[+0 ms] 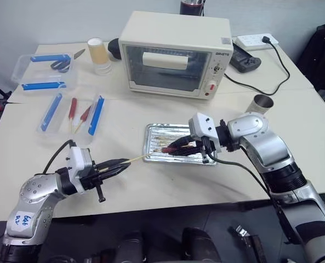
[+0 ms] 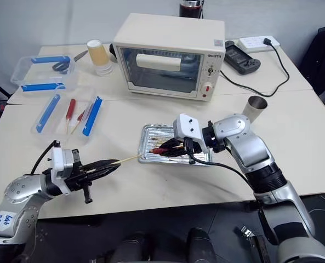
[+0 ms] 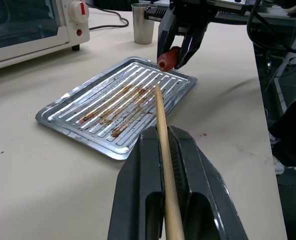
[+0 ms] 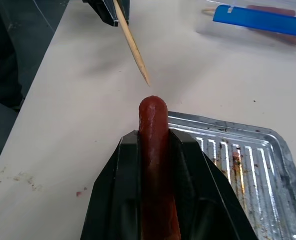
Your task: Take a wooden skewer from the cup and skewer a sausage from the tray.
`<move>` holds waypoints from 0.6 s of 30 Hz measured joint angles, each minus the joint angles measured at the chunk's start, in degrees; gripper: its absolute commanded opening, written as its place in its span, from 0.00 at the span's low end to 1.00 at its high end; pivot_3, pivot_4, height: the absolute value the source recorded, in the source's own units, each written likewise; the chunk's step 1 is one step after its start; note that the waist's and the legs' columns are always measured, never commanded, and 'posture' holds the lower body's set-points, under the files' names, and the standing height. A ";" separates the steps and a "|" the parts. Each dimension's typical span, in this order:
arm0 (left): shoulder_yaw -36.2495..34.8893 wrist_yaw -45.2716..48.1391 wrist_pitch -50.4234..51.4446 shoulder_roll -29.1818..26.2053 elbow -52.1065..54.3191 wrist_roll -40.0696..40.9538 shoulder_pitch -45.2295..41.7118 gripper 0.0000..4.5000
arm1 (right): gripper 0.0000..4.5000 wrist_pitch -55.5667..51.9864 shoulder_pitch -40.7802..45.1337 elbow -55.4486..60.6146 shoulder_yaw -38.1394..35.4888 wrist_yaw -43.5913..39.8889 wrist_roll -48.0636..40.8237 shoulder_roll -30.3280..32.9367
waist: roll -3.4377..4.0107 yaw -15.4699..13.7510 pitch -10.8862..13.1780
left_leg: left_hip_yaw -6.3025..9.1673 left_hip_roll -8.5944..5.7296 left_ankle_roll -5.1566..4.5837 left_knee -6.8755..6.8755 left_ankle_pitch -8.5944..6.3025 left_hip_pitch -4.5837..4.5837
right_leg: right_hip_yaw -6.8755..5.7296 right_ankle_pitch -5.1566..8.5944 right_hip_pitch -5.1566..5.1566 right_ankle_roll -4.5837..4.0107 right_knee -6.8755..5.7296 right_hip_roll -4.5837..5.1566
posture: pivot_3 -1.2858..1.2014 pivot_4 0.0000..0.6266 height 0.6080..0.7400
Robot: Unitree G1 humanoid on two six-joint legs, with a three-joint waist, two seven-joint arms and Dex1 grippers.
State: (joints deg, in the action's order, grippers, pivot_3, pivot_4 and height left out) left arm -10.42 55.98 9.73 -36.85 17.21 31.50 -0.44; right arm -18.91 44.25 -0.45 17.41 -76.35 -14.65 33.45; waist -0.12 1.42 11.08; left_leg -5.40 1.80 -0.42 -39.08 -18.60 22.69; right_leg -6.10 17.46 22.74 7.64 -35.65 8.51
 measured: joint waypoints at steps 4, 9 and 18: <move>0.44 0.37 -0.23 0.23 -0.12 -0.10 -1.38 0.00 | 0.18 -0.31 0.00 0.98 0.00 -0.39 -0.03 0.20 | 0.00 0.06 0.00 | 0.01 0.01 0.00 0.00 0.00 -0.01 | 0.00 0.00 0.00 0.00 -0.01 -0.01 | 0.52 0.24 1.00; 1.49 0.88 -0.27 0.60 -0.30 -0.20 -1.62 0.00 | 0.18 -1.13 0.01 1.39 0.00 -0.44 -0.03 0.20 | 0.00 0.07 0.00 | 0.00 0.01 0.00 0.00 0.00 -0.01 | 0.00 0.00 0.00 0.00 -0.01 -0.01 | 0.52 0.24 1.00; 1.53 1.17 -0.23 0.64 -0.30 -0.20 -1.63 0.00 | 0.18 -0.81 0.01 0.94 0.00 -0.46 0.28 0.20 | 0.00 0.06 0.00 | 0.00 0.00 0.00 0.00 0.00 -0.01 | -0.01 0.00 0.00 0.00 -0.01 -0.01 | 0.52 0.24 1.00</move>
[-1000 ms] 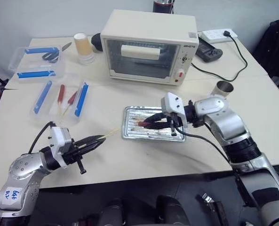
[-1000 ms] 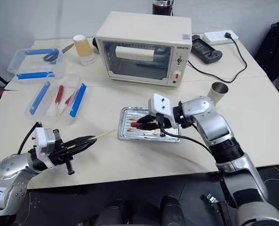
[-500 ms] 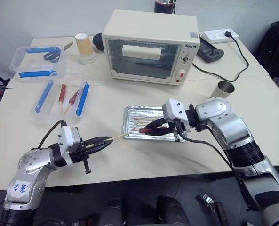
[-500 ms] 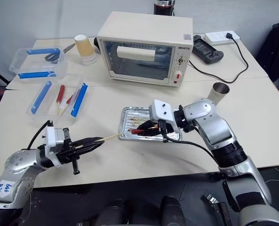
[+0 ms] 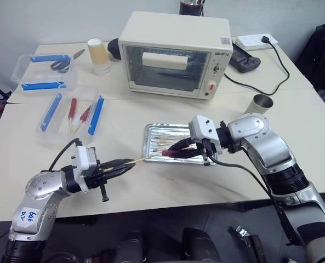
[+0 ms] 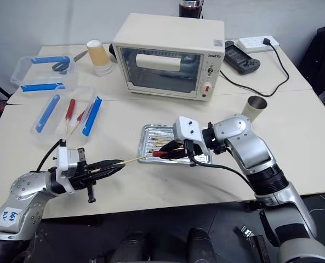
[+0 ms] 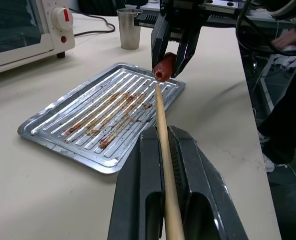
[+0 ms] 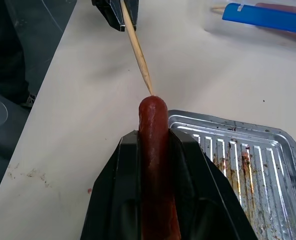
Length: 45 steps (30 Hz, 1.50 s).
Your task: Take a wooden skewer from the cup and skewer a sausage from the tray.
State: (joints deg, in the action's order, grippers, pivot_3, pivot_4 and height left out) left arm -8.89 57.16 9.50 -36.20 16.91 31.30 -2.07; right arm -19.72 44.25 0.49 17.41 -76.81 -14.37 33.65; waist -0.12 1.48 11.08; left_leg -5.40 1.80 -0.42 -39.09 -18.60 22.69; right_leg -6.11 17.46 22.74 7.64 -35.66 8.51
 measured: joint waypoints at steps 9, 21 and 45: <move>1.59 -0.10 0.38 0.62 0.01 -0.01 -0.34 0.00 | 0.18 0.81 0.00 -0.33 0.17 -0.15 0.35 -0.32 | 0.00 0.00 0.00 | 0.00 0.00 0.00 0.00 0.00 0.00 | 0.00 0.00 0.00 0.00 0.00 0.00 | 0.52 0.24 1.00; 2.95 -0.27 0.77 1.30 0.03 -0.24 -1.44 0.00 | 0.18 1.31 -0.48 -0.13 0.18 -0.22 0.38 -0.48 | 0.00 -0.04 0.00 | -0.01 -0.01 0.00 -0.02 0.00 0.00 | 0.00 0.00 -0.01 0.00 -0.01 0.00 | 0.52 0.24 1.00; 2.11 -0.12 1.18 1.28 0.03 -0.18 -1.51 0.00 | 0.18 5.98 -0.61 -3.28 0.15 -3.62 1.63 0.68 | 0.00 -0.02 0.00 | -0.01 -0.01 0.00 -0.03 0.00 0.00 | 0.00 0.00 -0.01 0.00 -0.02 0.00 | 0.52 0.24 1.00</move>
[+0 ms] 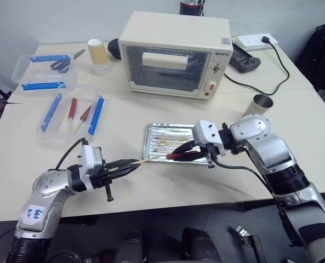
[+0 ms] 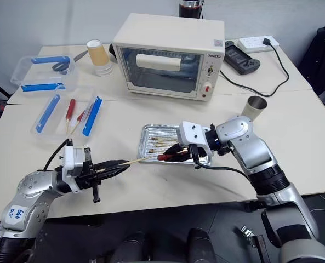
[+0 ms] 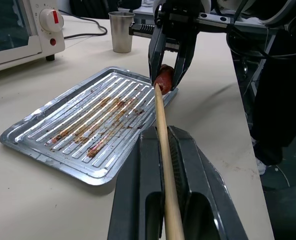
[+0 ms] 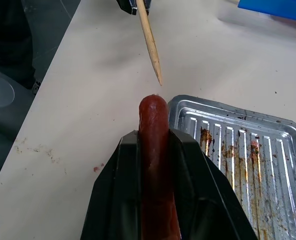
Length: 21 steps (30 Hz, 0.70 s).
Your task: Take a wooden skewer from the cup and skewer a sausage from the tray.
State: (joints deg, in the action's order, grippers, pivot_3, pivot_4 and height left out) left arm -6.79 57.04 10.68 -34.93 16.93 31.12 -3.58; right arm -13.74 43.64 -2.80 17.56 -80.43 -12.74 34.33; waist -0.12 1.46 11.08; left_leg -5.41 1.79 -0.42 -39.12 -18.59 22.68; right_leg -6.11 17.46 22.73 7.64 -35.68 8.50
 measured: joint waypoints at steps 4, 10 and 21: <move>0.47 0.06 0.00 0.03 0.00 -0.01 -0.16 0.00 | 0.18 -0.02 0.00 0.00 0.00 0.05 0.00 -0.40 | 0.00 0.00 0.00 | 0.00 0.00 0.00 0.00 0.00 0.00 | 0.00 0.00 0.00 0.00 0.00 0.00 | 0.52 0.24 1.00; 0.72 0.06 0.00 0.04 -0.07 -0.03 -0.42 0.00 | 0.18 -0.13 0.00 0.03 0.00 0.11 0.00 -0.61 | 0.00 -0.01 0.00 | 0.00 0.00 0.00 0.00 0.00 0.00 | 0.00 0.00 0.00 0.00 -0.01 0.00 | 0.52 0.24 1.00; 1.12 0.05 -0.16 0.54 -1.60 -0.10 -0.70 0.00 | 0.18 -0.09 0.00 0.47 0.00 -0.16 -0.01 -0.60 | 0.00 0.00 0.00 | -0.01 0.00 0.00 -0.01 0.00 0.00 | -0.01 0.00 0.00 0.00 -0.02 0.00 | 0.52 0.24 1.00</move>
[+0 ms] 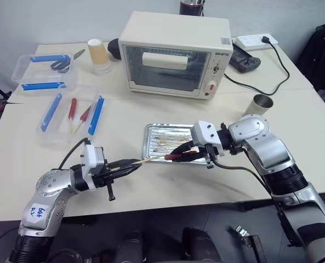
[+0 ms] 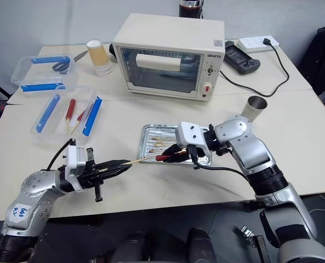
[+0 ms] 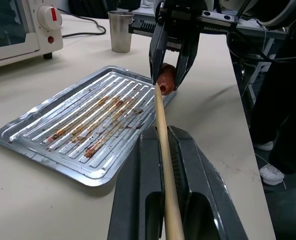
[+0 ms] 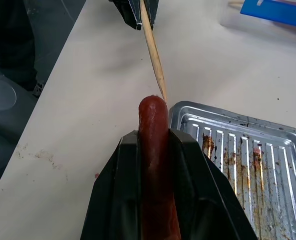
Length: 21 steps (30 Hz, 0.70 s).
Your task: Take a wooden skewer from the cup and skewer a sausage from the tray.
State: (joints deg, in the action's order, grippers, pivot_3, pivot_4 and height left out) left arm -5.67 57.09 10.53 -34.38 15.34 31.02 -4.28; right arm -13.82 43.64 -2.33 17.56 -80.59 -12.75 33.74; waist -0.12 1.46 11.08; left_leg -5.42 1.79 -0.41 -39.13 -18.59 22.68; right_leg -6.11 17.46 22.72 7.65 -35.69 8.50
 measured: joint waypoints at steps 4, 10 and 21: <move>-0.03 0.15 0.01 -0.19 -0.06 0.01 0.50 0.00 | 0.18 0.29 0.00 -0.44 -0.04 -0.08 0.00 0.50 | 0.00 -0.02 0.00 | 0.00 0.00 0.00 -0.01 0.00 0.00 | 0.00 0.00 0.00 0.00 0.00 0.00 | 0.52 0.24 1.00; -0.02 0.17 0.06 -0.18 -0.05 0.02 0.60 0.00 | 0.18 0.50 0.00 -1.04 -0.05 -0.07 0.01 0.62 | 0.00 0.00 0.00 | 0.00 0.00 0.00 -0.01 0.00 0.00 | 0.00 0.00 0.00 0.00 -0.01 0.00 | 0.52 0.24 1.00; 0.16 0.09 0.42 -0.17 0.40 0.03 0.75 0.00 | 0.18 1.19 0.00 -1.51 -0.05 -0.01 0.03 0.59 | 0.00 0.00 0.00 | 0.00 0.00 0.00 -0.01 0.00 0.00 | 0.00 0.00 -0.01 0.00 -0.01 0.00 | 0.52 0.24 1.00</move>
State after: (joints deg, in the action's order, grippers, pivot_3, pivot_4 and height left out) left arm -5.51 57.18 10.95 -34.55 15.73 31.05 -3.53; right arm -12.63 43.65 -3.83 17.51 -80.60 -12.72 34.32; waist -0.13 1.46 11.08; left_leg -5.42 1.79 -0.41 -39.14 -18.59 22.68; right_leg -6.11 17.46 22.71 7.65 -35.70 8.50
